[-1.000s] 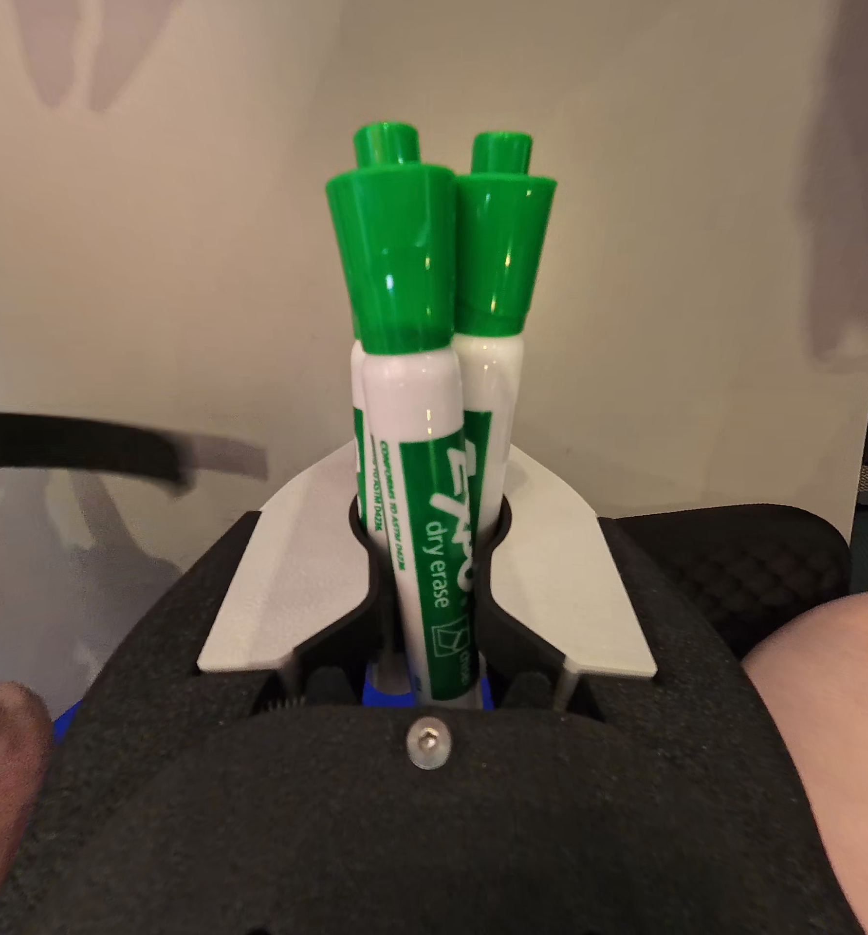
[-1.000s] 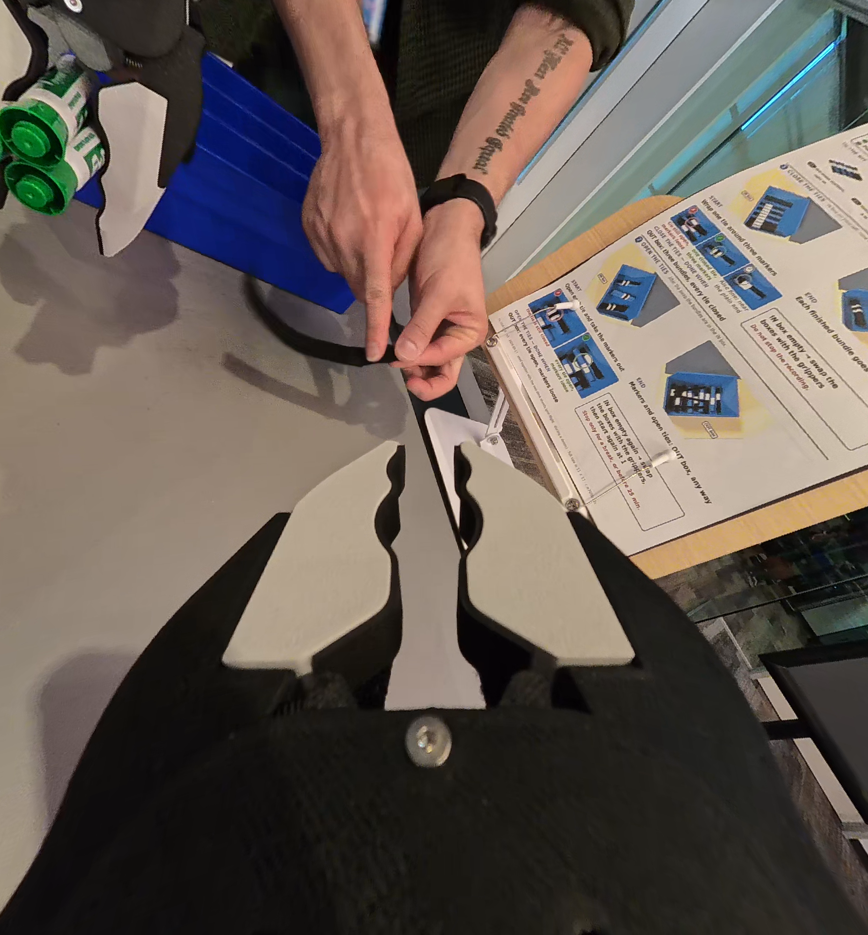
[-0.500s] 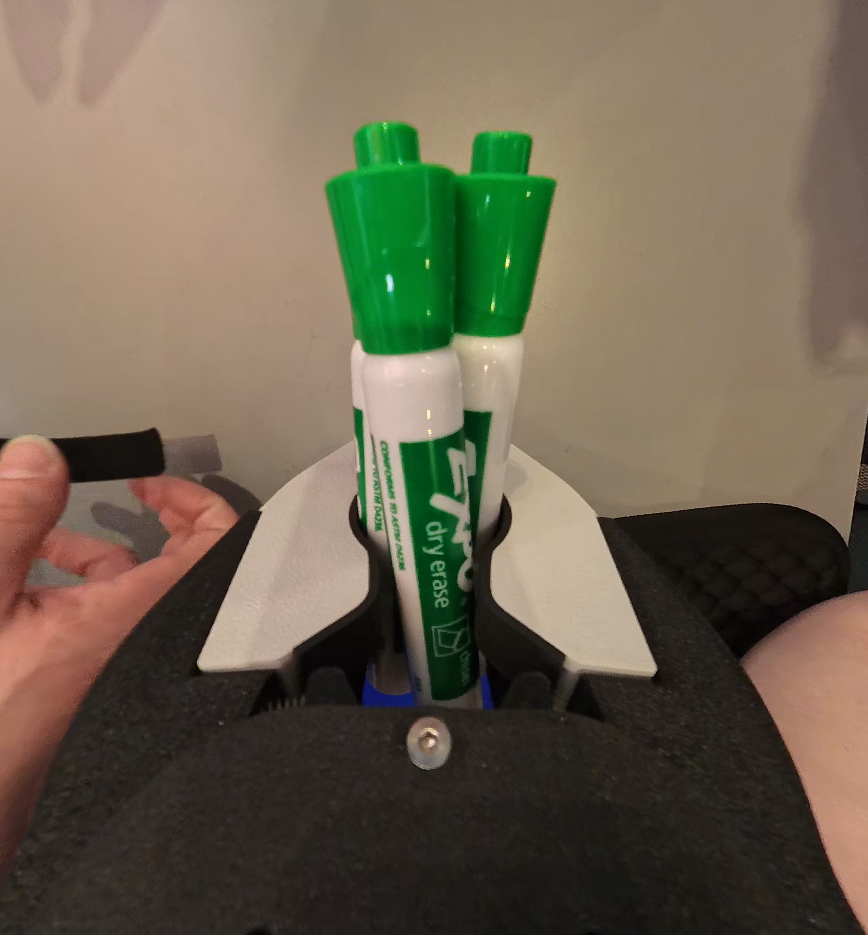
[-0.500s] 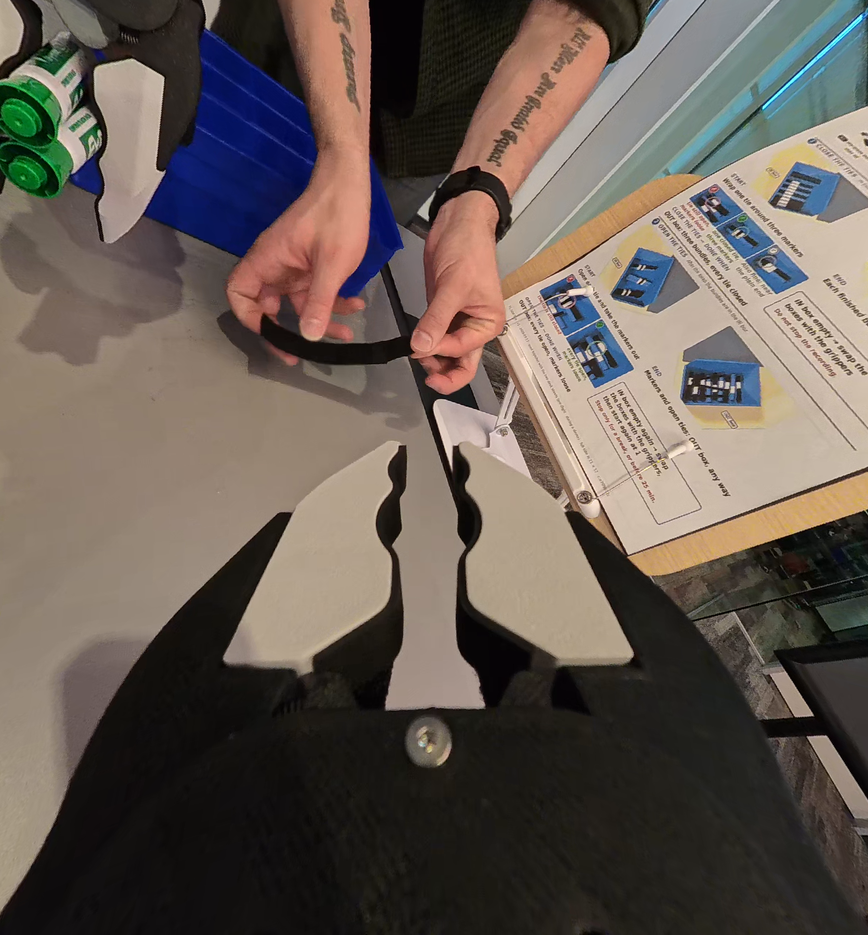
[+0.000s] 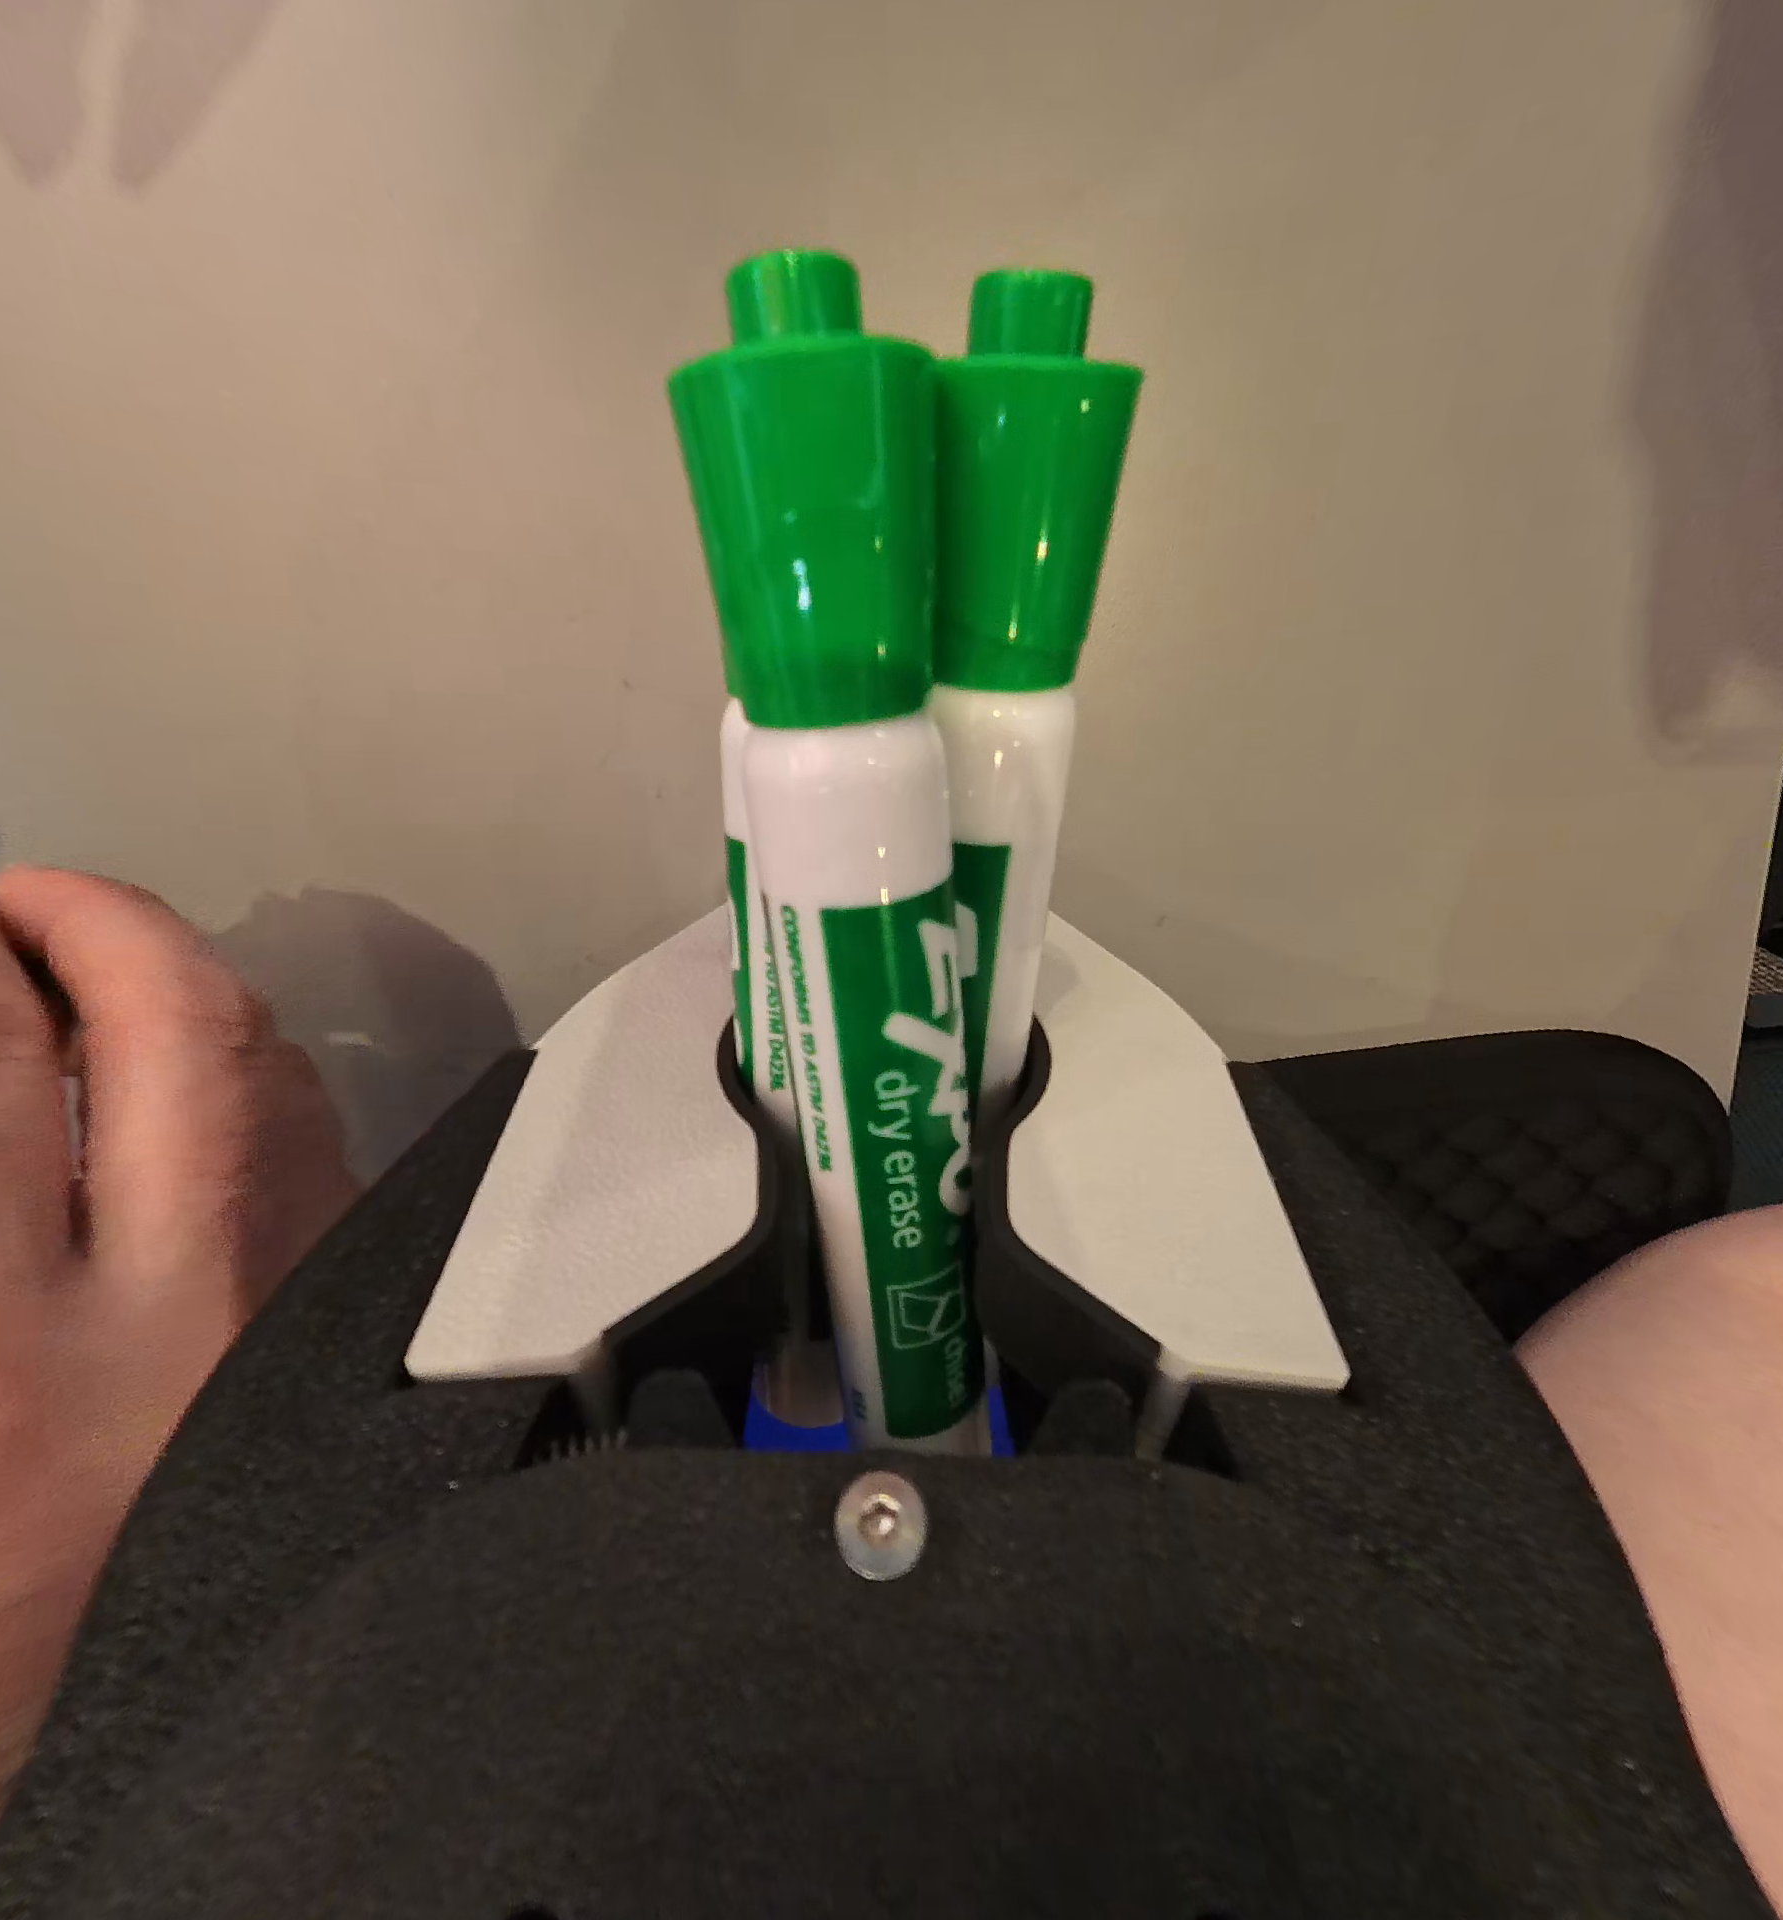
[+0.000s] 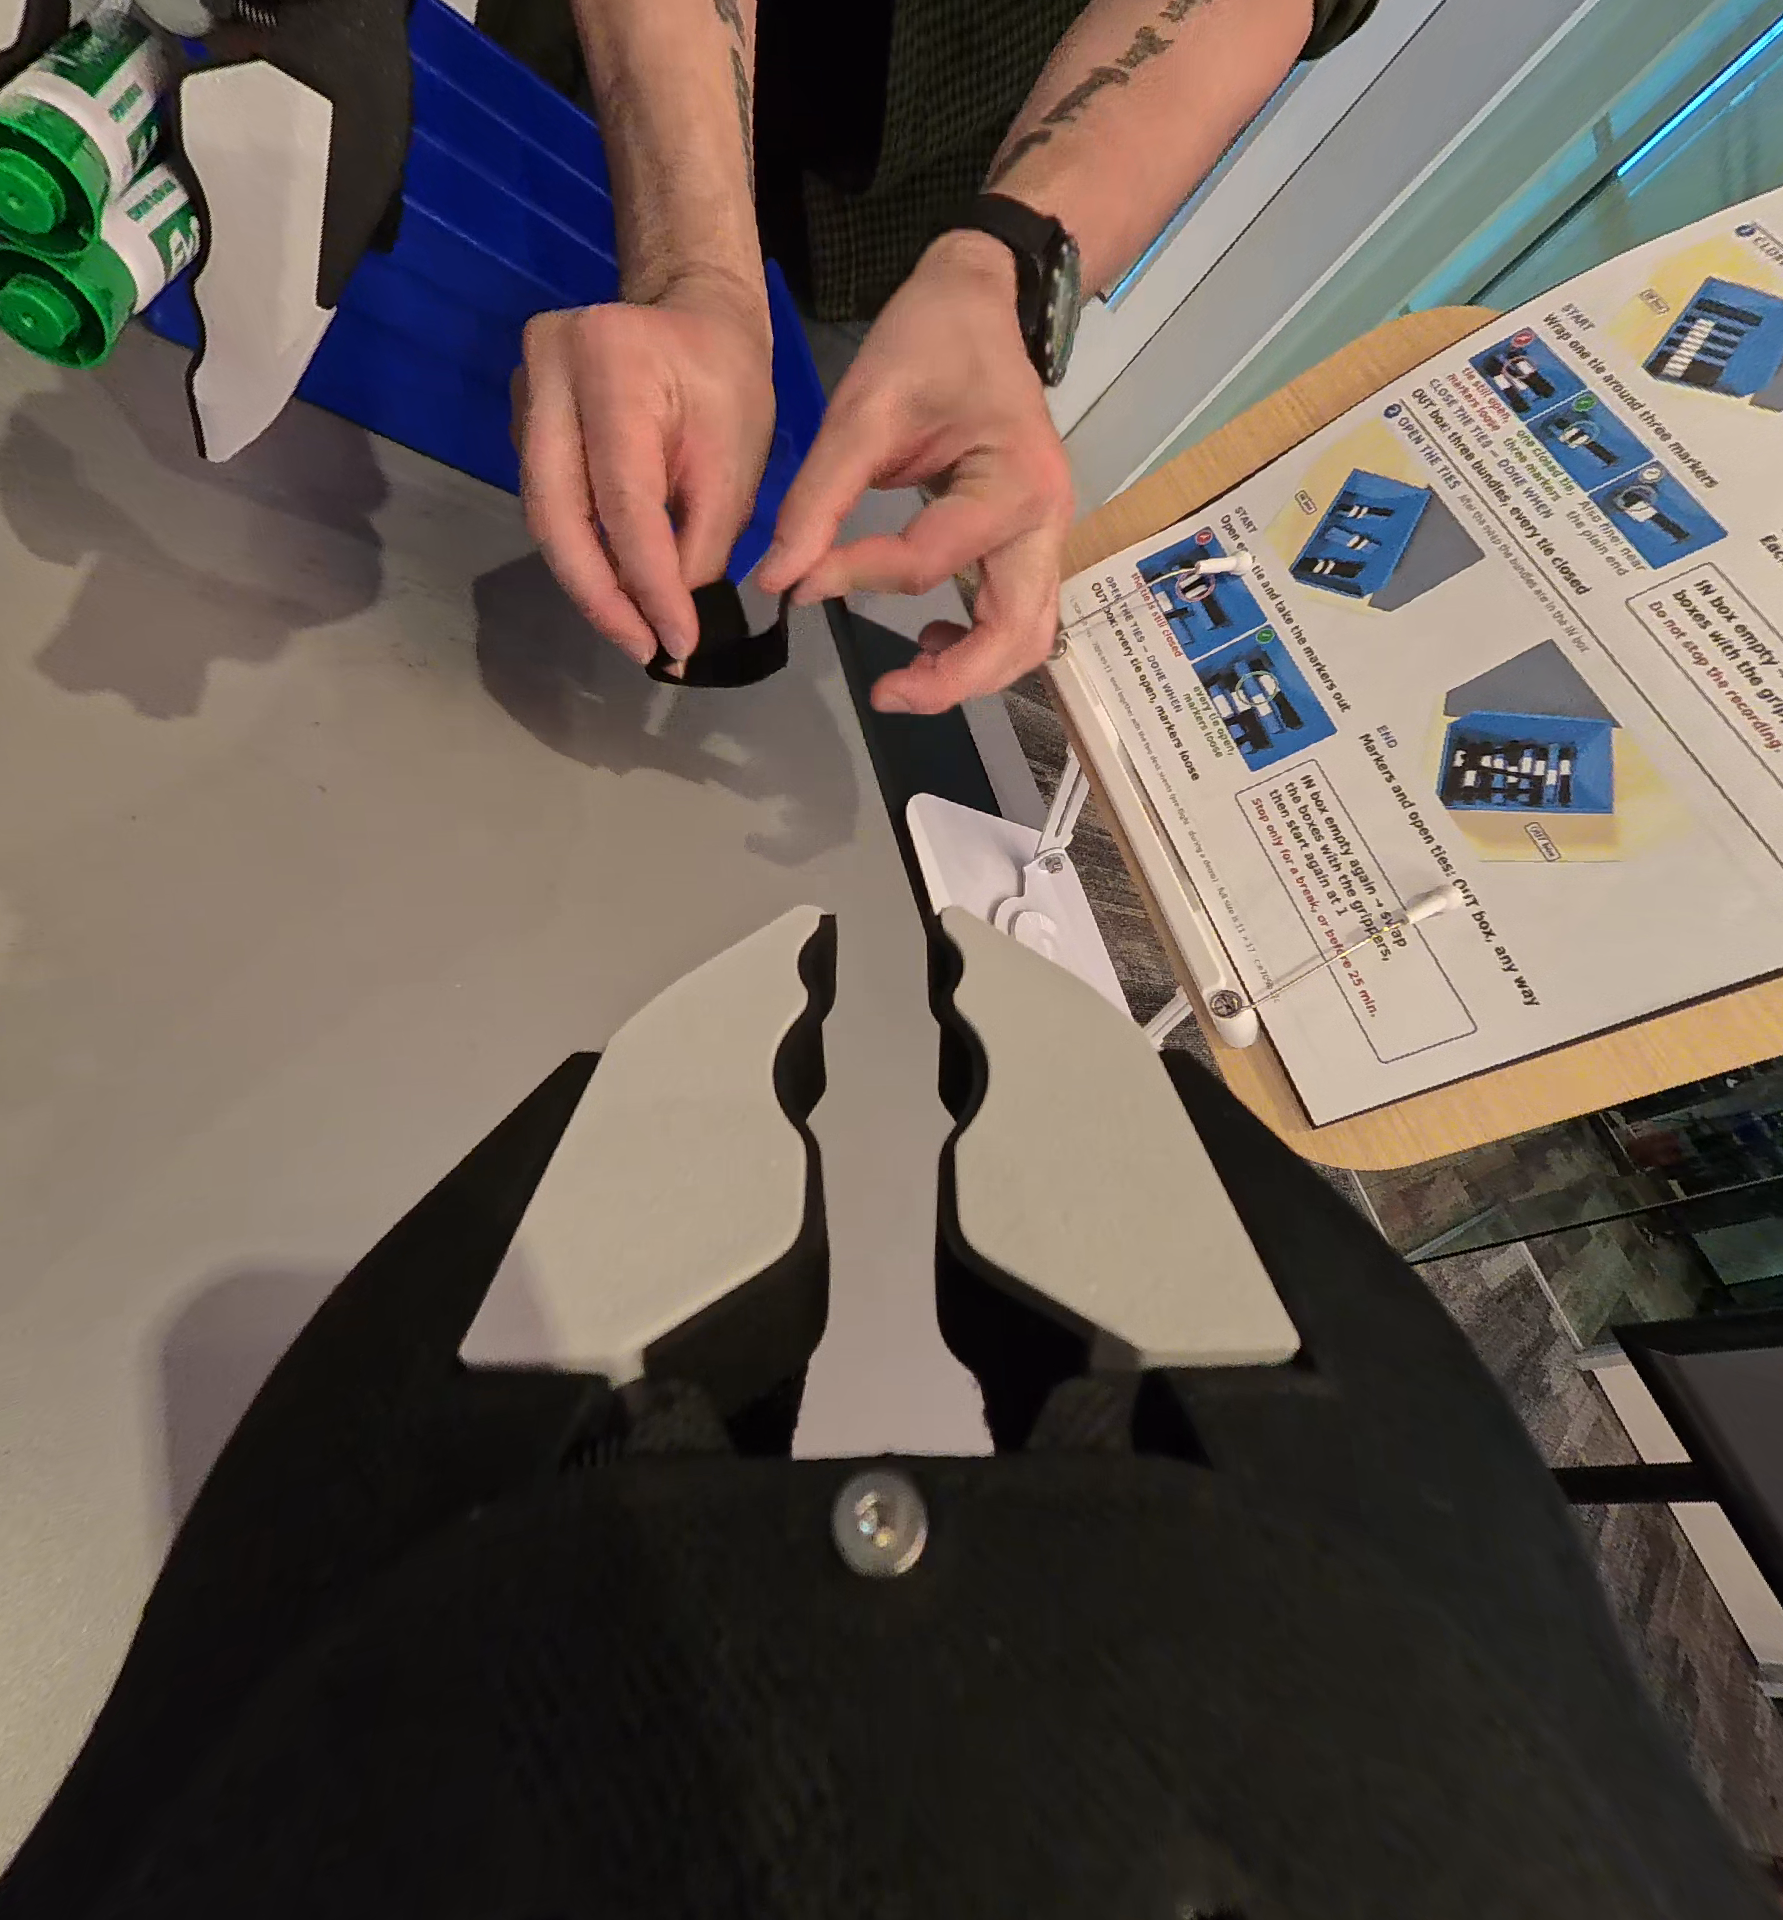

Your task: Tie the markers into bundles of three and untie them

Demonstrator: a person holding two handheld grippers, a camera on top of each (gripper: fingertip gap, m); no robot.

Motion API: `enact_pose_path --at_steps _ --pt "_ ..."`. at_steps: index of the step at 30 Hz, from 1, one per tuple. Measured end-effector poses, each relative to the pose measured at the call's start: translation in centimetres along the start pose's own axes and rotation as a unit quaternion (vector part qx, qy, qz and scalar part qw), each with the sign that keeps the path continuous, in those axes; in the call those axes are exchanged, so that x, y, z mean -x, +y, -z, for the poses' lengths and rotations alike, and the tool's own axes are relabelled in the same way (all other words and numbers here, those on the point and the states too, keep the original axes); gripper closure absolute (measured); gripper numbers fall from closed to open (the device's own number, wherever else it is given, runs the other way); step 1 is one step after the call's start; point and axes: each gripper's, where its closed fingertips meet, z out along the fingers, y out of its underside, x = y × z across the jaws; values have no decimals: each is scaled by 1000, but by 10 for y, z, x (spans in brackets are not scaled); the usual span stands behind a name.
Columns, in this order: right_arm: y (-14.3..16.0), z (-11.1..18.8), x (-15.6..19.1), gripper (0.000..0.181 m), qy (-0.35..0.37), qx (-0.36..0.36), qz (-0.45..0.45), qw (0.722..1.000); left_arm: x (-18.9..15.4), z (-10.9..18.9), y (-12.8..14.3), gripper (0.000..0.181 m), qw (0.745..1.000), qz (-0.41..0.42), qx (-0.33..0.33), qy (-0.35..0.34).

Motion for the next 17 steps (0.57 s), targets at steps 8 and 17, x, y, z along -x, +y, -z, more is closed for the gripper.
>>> enact_pose_path --at_steps 8,17 --pt "1 0 0 164 0 -1 -2 1000 0 0 0 139 1000 1 0 2" --pt "6 -11 10 164 -20 8 -3 1000 -2 0 1 139 1000 2 2 3"
